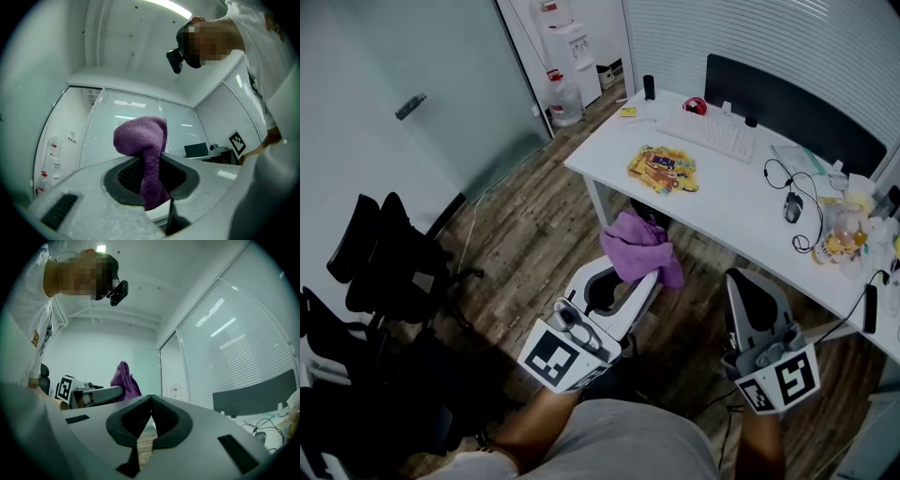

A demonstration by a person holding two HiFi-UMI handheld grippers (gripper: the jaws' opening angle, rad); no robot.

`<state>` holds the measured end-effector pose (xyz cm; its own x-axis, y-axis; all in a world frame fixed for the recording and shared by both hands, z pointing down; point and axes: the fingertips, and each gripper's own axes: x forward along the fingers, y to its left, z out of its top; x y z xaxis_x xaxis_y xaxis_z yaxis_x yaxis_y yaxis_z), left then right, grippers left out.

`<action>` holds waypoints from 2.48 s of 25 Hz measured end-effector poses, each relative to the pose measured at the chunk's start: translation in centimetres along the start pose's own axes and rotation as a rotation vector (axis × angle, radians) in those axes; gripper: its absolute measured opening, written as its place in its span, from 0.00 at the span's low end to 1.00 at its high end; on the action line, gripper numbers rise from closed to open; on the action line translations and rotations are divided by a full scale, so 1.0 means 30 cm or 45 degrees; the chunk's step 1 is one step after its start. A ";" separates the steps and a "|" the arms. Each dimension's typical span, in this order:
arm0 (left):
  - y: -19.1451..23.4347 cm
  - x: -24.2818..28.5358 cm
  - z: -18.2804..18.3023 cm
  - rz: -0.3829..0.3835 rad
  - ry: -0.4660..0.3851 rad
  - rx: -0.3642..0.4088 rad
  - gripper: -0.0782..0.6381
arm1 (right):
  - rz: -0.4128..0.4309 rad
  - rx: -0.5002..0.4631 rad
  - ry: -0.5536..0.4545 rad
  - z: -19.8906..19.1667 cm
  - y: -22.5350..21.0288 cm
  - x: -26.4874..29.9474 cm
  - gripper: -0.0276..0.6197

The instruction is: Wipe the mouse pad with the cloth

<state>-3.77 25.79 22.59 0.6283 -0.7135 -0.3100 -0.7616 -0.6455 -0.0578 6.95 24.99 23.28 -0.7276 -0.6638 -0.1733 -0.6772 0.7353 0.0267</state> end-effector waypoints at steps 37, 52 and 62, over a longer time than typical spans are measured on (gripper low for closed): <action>0.725 0.318 -0.198 -0.165 0.021 -0.082 0.22 | -0.235 0.002 0.129 -0.208 -0.317 0.643 0.06; 0.763 0.461 -0.223 -0.112 -0.015 -0.043 0.22 | -0.211 -0.024 0.136 -0.241 -0.486 0.684 0.06; 0.800 0.630 -0.325 -0.085 0.015 -0.033 0.22 | -0.181 -0.018 0.193 -0.321 -0.662 0.725 0.06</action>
<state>-8.63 -5.84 24.59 0.6797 -0.6717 -0.2947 -0.7135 -0.6986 -0.0536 3.52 -5.38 28.46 -0.6320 -0.7745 -0.0264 -0.7750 0.6314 0.0267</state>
